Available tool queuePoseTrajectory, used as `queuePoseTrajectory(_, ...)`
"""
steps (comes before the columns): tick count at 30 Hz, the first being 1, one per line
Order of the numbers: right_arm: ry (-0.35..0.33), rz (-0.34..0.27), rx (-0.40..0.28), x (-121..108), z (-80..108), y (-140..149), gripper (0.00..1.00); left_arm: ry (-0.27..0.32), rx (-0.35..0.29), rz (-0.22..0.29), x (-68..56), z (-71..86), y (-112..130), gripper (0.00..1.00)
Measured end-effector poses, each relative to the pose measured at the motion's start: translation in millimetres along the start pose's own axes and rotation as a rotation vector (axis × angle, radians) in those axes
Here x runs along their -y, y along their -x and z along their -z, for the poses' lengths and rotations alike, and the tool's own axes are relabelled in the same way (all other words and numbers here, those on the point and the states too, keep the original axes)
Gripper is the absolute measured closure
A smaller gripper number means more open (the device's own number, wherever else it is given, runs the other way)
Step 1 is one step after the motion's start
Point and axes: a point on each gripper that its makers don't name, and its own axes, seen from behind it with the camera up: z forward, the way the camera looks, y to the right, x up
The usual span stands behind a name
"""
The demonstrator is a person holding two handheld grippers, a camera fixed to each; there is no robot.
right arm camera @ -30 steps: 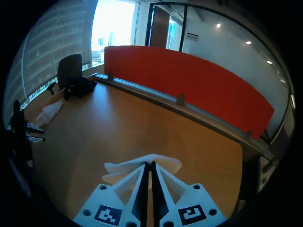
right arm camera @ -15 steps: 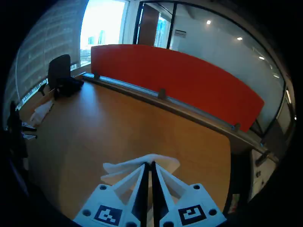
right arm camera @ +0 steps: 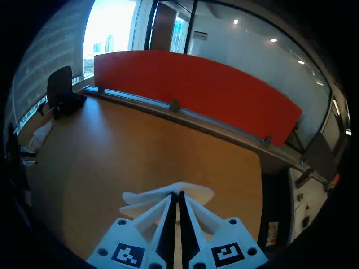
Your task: Fold towel
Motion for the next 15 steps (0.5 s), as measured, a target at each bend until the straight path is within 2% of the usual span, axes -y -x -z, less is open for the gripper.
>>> queuePoseTrajectory(8, 0.018, -0.013, 0.005, -6.9, 6.5, 7.8, 0.95, 0.002, 0.002, -0.004, -2.8, 2.8, 1.3, 0.33)
queuePoseTrajectory(15, 0.048, -0.037, 0.023, -18.8, 22.3, 28.5, 0.95, 0.006, 0.003, -0.012, -4.7, 4.7, 0.8, 0.33)
